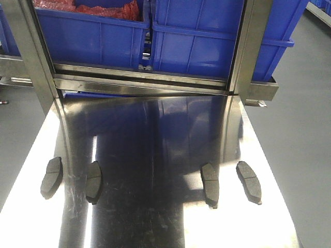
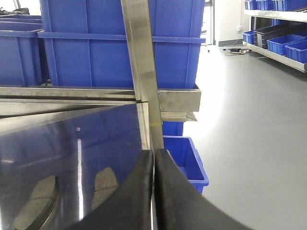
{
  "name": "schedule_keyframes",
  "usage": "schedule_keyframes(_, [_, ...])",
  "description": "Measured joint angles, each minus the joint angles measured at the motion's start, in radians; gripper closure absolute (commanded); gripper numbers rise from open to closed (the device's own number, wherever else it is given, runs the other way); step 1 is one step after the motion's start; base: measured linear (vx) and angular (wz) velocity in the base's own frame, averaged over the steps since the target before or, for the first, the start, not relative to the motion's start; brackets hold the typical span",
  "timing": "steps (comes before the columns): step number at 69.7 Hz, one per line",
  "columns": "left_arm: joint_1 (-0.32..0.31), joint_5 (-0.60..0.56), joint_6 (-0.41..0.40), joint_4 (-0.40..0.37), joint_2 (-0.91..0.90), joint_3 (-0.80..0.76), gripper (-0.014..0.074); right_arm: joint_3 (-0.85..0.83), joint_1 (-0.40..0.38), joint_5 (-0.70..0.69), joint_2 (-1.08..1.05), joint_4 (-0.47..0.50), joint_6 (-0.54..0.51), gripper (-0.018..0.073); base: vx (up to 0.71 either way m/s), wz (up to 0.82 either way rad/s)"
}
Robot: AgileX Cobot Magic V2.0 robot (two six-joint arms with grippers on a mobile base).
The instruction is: Move and align brake pads A on conveyor
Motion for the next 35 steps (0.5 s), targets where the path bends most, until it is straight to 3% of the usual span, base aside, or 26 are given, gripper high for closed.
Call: schedule_keyframes(35, [0.000, 0.000, 0.000, 0.000, 0.000, 0.000, 0.0603, 0.000, 0.000, 0.000, 0.000, 0.000, 0.000, 0.0568, 0.00, 0.00])
